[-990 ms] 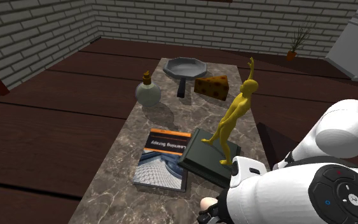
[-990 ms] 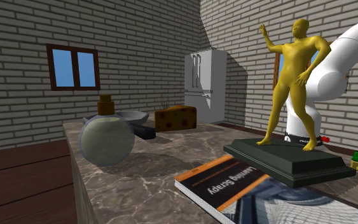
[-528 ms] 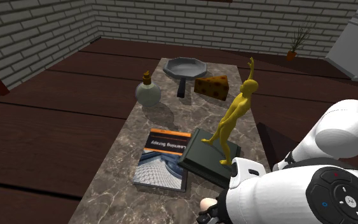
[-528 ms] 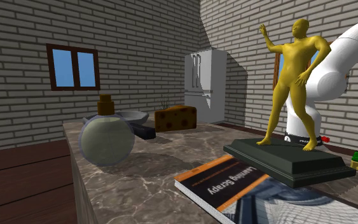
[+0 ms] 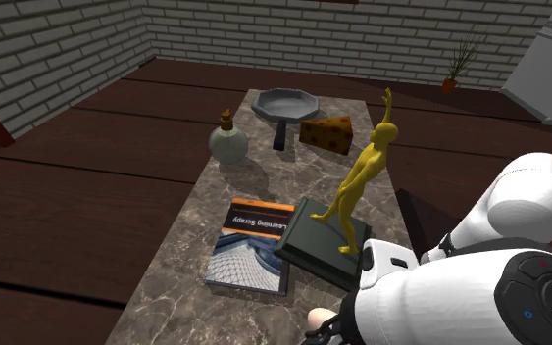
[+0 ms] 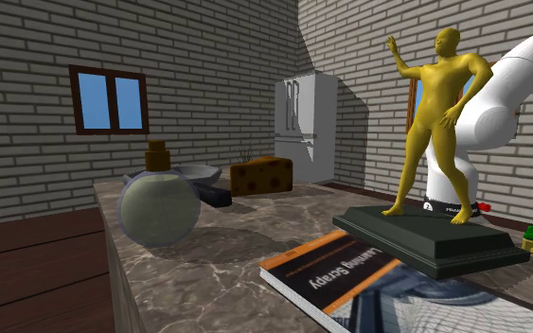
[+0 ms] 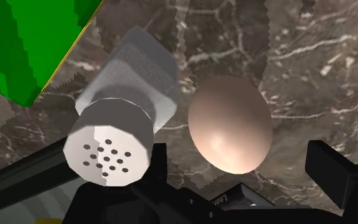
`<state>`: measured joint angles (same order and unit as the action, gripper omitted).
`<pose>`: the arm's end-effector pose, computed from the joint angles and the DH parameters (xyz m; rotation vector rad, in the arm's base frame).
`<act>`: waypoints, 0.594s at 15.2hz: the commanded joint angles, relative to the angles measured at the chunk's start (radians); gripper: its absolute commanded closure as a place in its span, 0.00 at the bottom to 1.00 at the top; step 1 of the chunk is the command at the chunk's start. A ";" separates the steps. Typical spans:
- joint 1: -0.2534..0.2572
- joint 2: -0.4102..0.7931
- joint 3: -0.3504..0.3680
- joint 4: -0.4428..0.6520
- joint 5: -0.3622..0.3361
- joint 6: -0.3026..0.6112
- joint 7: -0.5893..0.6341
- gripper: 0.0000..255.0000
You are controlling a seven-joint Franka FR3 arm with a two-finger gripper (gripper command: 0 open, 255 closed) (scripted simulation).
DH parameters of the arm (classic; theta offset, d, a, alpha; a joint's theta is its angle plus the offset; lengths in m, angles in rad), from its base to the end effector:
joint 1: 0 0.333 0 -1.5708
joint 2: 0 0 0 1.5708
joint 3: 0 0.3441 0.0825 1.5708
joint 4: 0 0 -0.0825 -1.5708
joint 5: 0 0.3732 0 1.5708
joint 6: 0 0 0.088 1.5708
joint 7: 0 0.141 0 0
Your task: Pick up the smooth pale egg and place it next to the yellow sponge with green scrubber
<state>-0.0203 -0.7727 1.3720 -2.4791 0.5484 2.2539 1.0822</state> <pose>0.0870 0.4329 0.3371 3.0552 -0.2289 0.5222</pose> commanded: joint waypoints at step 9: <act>0.063 -0.031 -0.086 0.034 -0.026 -0.095 0.010 0.00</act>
<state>0.0427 -0.8036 1.2864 -2.4451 0.5225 2.1591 1.0924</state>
